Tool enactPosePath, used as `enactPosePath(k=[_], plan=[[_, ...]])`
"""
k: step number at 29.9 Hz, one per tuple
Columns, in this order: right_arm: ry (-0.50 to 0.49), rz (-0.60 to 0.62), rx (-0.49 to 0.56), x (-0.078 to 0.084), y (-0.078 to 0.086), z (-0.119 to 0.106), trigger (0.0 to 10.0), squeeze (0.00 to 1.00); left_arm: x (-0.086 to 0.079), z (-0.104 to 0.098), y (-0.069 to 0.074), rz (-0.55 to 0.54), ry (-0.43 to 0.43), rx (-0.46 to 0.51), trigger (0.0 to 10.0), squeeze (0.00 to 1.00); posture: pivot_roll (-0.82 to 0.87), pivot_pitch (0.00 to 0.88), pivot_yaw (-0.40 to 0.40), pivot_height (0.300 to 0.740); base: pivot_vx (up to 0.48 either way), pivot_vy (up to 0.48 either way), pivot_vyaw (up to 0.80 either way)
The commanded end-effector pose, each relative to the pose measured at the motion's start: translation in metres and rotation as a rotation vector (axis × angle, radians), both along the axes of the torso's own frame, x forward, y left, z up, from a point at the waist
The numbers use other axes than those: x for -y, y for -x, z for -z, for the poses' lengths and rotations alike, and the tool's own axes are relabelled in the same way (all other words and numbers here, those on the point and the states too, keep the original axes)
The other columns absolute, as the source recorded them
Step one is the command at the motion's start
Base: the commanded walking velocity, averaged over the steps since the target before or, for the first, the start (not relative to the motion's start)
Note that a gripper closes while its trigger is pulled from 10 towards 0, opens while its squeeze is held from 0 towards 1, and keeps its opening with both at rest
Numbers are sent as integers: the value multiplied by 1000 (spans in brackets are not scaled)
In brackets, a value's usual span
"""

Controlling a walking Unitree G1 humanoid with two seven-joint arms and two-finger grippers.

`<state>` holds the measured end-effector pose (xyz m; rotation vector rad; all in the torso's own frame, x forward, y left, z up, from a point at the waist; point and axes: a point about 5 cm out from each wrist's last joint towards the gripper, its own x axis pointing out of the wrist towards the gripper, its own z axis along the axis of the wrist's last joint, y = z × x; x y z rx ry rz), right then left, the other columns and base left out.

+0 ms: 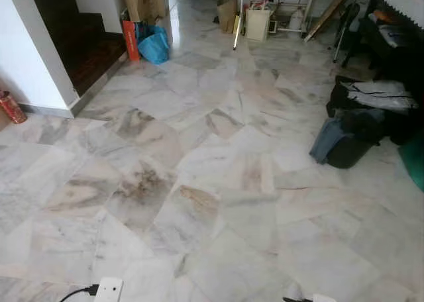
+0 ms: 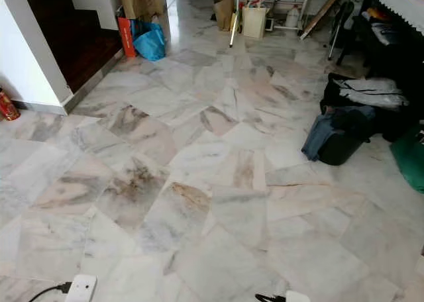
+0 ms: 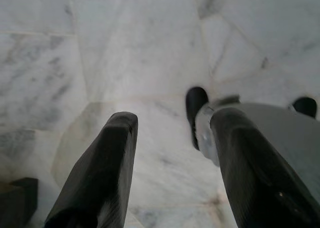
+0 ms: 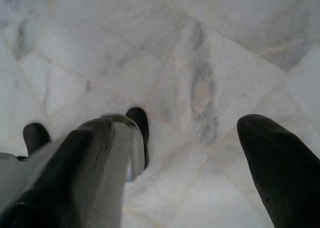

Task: Move the pillow to the sofa from floor

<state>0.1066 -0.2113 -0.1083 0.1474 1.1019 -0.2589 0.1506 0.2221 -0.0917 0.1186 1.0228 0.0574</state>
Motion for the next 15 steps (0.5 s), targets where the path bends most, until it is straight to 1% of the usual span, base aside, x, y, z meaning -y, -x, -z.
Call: enactPosePath(k=[1, 4, 6, 9, 11, 12, 13, 14, 15], plan=[[0, 12, -4, 3, 4, 0, 10000, 0, 1, 3, 7, 10, -8, -19, 10000, 0, 48, 0, -18, 740, 0, 0, 0], [1, 3, -10, 3, 7, 1, 10000, 0, 1, 4, 10, 23, -14, -31, 10000, 0, 18, 0, 6, 740, 0, 0, 0], [-5, -1, -3, 2, 7, 1, 10000, 0, 1, 4, 10, 20, -16, -26, 10000, 0, 0, 0, 18, 740, 0, 0, 0], [-6, -8, 12, 2, 3, 0, 10000, 0, 0, 2, 7, 19, -17, -14, 10000, 0, -19, 0, 24, 740, 0, 0, 0], [0, -29, 18, -3, -2, 0, 10000, 0, -4, 0, 2, 45, -39, -7, 10000, 0, -14, 0, 13, 740, 0, 0, 0], [0, -29, 18, -3, -2, 0, 10000, 0, -4, 0, 2, 45, -39, -7, 10000, 0, -14, 0, 13, 740, 0, 0, 0], [-9, -36, 22, -6, -4, 0, 10000, 0, -7, -2, 1, 27, -38, 2, 10000, 0, -8, 0, 1, 740, 0, 0, 0], [-16, -47, 22, -11, -7, 0, 10000, 0, -12, -3, -1, -14, -40, 13, 10000, 0, 5, 0, -5, 740, 0, 0, 0], [-16, -54, 20, -12, -8, 0, 10000, 0, -13, -3, -1, -31, -41, 16, 10000, 0, 5, 0, -5, 740, 0, 0, 0]])
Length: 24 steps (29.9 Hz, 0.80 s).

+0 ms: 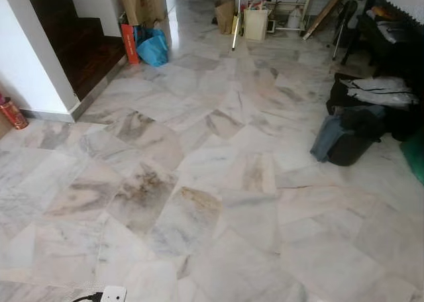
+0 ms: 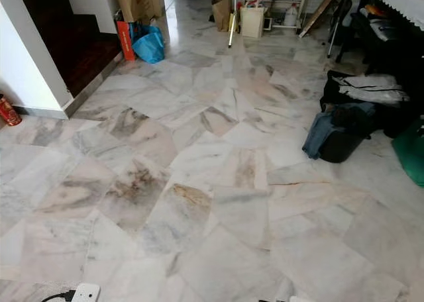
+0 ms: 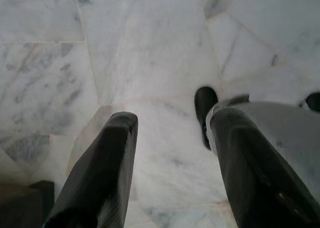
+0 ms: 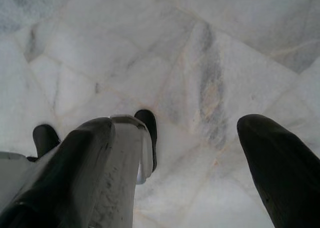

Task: Move the pillow to the sofa from floor

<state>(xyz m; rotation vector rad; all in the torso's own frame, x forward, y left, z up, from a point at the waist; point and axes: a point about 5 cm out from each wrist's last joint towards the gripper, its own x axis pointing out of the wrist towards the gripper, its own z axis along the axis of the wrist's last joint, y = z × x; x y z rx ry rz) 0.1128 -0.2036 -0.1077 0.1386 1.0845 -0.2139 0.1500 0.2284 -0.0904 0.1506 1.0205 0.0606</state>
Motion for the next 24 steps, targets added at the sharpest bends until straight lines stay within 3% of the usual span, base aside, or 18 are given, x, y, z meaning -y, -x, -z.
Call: enactPosePath(k=[1, 9, 16, 18, 24], plan=[[-3, -24, -2, -6, -2, 0, 10000, 0, -8, -3, -2, -57, -13, 18, 10000, 0, 20, 0, -9, 740, 0, 0, 0], [8, -52, 6, -9, -7, -1, 10000, 0, -11, -5, -6, -40, -33, 24, 10000, 0, 68, 0, -46, 740, 0, 0, 0], [25, -54, -1, 2, -3, -1, 10000, 0, -1, -1, -3, -35, -16, 17, 10000, 0, 79, 0, -56, 740, 0, 0, 0], [26, -6, 0, 8, 1, -1, 10000, 0, 5, 1, 1, -22, 1, 3, 10000, 0, 49, 0, -59, 740, 0, 0, 0], [20, 7, 15, 10, 3, -1, 10000, 0, 7, 2, 3, -2, 8, -3, 10000, 0, 25, 0, -57, 740, 0, 0, 0]])
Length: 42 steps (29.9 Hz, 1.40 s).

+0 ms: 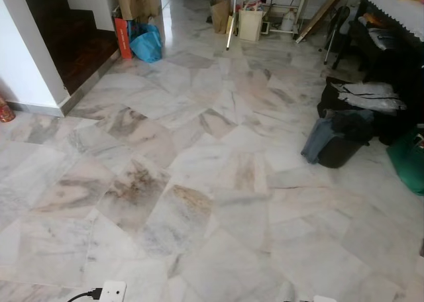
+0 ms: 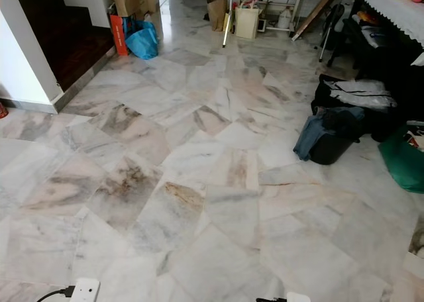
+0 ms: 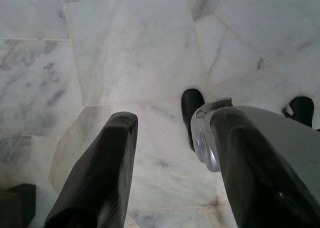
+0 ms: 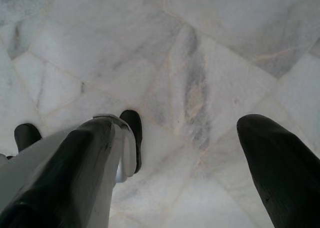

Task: Move the pillow to the sofa from floor

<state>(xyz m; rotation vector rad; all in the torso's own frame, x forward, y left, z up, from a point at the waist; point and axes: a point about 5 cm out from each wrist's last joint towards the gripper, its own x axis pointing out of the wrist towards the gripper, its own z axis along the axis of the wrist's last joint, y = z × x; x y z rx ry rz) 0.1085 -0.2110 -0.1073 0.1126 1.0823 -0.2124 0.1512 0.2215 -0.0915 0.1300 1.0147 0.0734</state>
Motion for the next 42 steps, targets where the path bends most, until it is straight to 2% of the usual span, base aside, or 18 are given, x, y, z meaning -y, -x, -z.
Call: enactPosePath(k=[1, 15, 24, 42], plan=[[0, 20, 15, 3, -1, -1, 10000, 0, 0, 1, 4, 17, -3, -11, 10000, 0, 25, 0, -57, 740, 0, 0, 0], [-36, 38, 40, -3, -3, -1, 10000, 0, -4, 0, 3, 48, -16, -16, 10000, 0, 37, 0, -32, 740, 0, 0, 0], [-33, -40, 30, -5, -3, -1, 10000, 0, -7, 0, 4, 46, -25, -20, 10000, 0, 47, 0, -31, 740, 0, 0, 0], [-30, -48, 23, -5, 0, 0, 10000, 0, -8, 1, 7, 69, -32, -30, 10000, 0, 44, 0, -33, 740, 0, 0, 788]])
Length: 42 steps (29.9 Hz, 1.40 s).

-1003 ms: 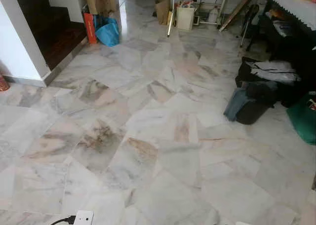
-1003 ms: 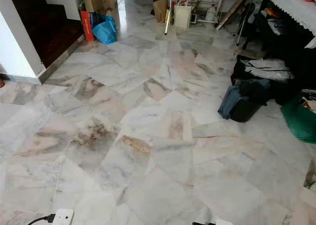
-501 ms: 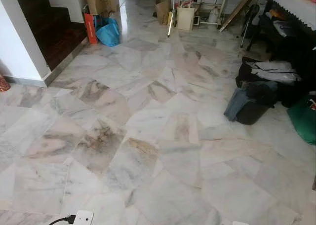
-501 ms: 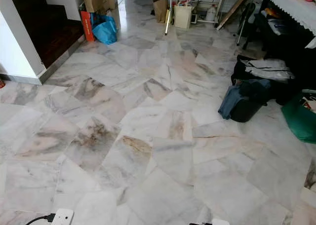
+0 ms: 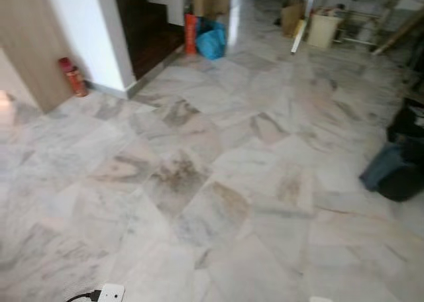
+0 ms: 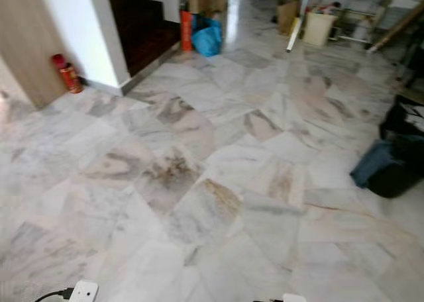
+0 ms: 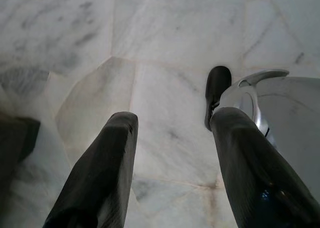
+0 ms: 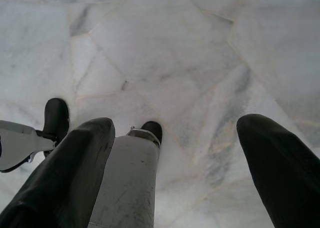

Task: Move the pillow to the sofa from floor

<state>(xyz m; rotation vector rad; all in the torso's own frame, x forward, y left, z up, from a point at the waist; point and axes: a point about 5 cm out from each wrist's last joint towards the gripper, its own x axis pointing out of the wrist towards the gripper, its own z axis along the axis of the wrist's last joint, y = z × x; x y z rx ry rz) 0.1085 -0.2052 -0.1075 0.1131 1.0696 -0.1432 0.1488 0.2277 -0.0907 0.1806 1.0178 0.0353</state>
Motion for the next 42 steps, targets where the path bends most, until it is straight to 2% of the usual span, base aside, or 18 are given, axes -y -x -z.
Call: enactPosePath(k=[1, 42], plan=[[0, 12, 7, 0, 0, 0, 10000, 0, -2, 1, 4, 15, -9, -23, 10000, 0, 43, 0, -33, 740, 0, 0, 800], [-4, -5, 15, 1, -3, -1, 10000, 0, -2, 1, 2, -1, -6, -18, 10000, 0, 62, 0, -42, 740, 0, 0, 800]])
